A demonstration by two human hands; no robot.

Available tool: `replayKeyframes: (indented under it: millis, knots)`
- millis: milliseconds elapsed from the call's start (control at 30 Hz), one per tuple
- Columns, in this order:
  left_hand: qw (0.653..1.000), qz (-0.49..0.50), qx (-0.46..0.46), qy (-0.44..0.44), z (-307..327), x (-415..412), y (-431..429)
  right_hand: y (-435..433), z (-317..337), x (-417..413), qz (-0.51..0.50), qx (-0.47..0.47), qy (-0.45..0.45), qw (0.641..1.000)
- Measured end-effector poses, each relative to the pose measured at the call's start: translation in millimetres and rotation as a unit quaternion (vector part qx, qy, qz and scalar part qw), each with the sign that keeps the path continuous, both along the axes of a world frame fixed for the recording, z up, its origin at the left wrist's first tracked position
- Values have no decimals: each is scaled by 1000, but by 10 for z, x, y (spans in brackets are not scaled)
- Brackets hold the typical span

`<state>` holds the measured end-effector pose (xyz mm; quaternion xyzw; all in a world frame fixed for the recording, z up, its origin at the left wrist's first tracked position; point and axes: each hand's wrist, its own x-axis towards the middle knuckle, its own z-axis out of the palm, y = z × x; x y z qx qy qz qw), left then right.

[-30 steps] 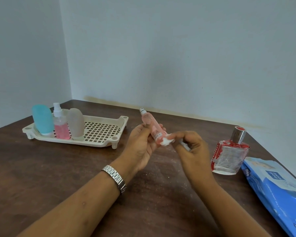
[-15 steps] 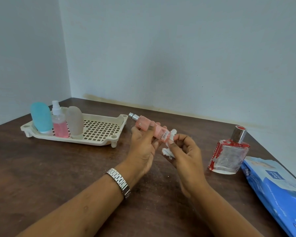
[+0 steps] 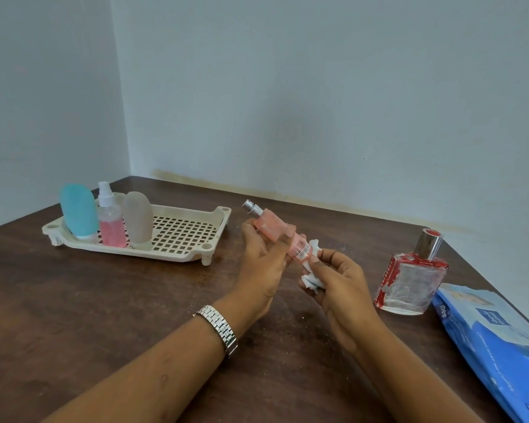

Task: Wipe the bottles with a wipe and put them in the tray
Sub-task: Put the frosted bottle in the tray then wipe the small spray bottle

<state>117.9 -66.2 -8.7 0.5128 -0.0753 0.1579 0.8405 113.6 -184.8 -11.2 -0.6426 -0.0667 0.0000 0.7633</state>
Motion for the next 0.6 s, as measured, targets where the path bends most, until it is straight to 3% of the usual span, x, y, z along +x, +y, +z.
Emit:
replayKeyframes:
  millis: [133, 333, 600]
  knots:
    - [992, 67, 103, -12, -16, 22, 74, -26, 28, 13, 58, 25, 14, 998]
    - [933, 232, 274, -10, 120, 29, 422, 0, 69, -19, 76, 20, -12, 997]
    - [860, 386, 324, 83, 34, -142, 1257, 221, 150, -16, 48, -56, -32, 997]
